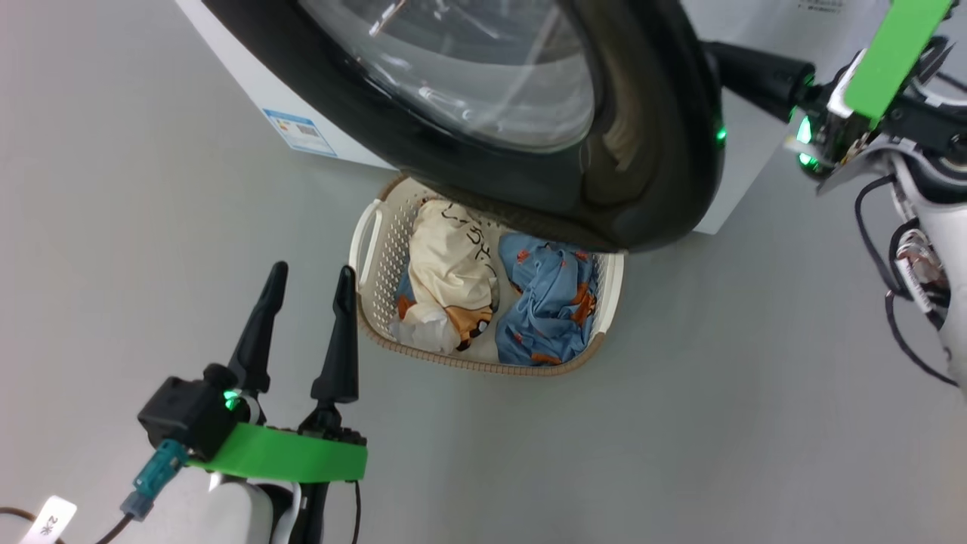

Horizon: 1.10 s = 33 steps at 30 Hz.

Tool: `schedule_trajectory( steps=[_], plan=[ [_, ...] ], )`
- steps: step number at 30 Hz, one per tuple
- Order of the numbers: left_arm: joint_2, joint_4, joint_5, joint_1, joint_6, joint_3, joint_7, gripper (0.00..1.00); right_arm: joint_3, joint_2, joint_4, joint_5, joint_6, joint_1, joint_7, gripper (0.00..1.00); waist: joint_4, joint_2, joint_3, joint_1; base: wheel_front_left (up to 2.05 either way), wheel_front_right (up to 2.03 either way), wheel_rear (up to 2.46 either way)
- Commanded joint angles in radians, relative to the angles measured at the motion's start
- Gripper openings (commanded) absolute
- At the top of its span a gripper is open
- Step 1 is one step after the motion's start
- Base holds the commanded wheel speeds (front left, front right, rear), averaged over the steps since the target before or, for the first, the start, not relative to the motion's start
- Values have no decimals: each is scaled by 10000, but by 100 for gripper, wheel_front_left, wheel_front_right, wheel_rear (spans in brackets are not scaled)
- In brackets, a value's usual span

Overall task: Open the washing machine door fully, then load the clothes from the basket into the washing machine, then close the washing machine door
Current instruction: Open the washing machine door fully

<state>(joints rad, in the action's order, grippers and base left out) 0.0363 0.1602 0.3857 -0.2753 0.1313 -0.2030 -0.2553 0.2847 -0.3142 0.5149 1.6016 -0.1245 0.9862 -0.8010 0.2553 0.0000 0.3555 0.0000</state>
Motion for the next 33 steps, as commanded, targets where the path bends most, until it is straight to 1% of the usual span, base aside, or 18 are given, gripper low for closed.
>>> schedule_trajectory(
  steps=[1, 8, 16, 24, 33],
  plan=[
    [139, -269, -91, 145, -6, 325, -65, 100, 90, 243, -426, -10, -62, -291, -143, 0, -26, 0, -239, 1, 0, 0, 0],
    [139, -212, -244, 526, -6, 333, -65, 100, 231, 549, -742, 182, -62, -1025, -438, 0, -19, 0, -768, 1, 0, 0, 0],
    [139, -134, -460, 828, -6, 408, -65, 100, 501, 838, -981, 128, -62, -1716, -669, 0, 26, 0, -1250, 1, 0, 0, 0],
    [139, 75, -751, 1117, -6, 414, -65, 100, 679, 1129, -1166, 180, -62, -2352, -963, 0, 221, 0, -1735, 1, 0, 0, 0],
    [139, 227, -817, 1209, -6, 292, -65, 100, 959, 1606, -1528, 133, -62, -2884, -1217, 0, 500, 0, -1910, 1, 0, 0, 0]
  ],
)
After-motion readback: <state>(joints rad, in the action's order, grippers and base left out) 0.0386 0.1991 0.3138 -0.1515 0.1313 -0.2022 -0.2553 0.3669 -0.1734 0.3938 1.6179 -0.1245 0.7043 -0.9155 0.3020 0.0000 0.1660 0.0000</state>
